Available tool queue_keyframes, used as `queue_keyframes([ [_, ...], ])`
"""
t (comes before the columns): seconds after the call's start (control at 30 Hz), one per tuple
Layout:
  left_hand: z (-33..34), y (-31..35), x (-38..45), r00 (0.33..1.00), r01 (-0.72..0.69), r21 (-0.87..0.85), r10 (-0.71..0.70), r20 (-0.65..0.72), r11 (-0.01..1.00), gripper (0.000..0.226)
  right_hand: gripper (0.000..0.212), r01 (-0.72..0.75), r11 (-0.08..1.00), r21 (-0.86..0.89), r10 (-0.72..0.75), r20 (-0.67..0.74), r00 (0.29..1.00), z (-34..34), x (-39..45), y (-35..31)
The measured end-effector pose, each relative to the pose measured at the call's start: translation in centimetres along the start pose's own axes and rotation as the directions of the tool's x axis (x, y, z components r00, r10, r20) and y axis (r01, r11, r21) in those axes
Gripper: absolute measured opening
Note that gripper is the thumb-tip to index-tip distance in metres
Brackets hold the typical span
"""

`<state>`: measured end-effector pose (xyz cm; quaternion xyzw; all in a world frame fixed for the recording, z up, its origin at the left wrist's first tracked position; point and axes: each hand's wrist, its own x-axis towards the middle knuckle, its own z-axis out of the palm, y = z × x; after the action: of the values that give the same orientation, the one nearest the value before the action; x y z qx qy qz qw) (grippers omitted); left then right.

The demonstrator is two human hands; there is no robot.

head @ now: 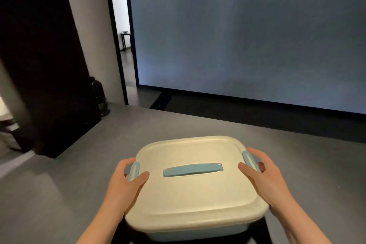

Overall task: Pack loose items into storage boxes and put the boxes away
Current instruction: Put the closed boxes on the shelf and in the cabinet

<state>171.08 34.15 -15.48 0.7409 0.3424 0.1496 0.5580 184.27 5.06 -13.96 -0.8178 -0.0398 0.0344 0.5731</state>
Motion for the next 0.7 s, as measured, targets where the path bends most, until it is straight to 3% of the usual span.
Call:
queue_keyframes([
  [0.17, -5.0, -2.6, -5.3, 0.978, 0.054, -0.006, -0.054, -0.200, 0.999, 0.044, 0.042, 0.063, 0.997, 0.046, -0.071, 0.192, 0.979, 4.5, -2.0, 1.1],
  [0.33, -10.1, -5.7, -14.8, 0.866, 0.110, -0.093, -0.141, -0.480, 0.990, 0.045, 0.042, 0.143, 0.985, 0.094, -0.171, 0.474, 0.864, 9.8, -5.1, -0.5],
  [0.5, -14.8, -8.0, -26.7, 0.616, 0.134, -0.178, -0.222, -0.756, 0.975, 0.047, 0.044, 0.209, 0.966, 0.150, -0.251, 0.729, 0.637, 15.9, -12.3, -2.7],
  [0.7, -19.3, -12.0, -44.0, 0.261, 0.159, -0.299, -0.332, -0.907, 0.941, 0.048, 0.039, 0.241, 0.934, 0.264, -0.322, 0.914, 0.247, 21.9, -27.1, -6.0],
])
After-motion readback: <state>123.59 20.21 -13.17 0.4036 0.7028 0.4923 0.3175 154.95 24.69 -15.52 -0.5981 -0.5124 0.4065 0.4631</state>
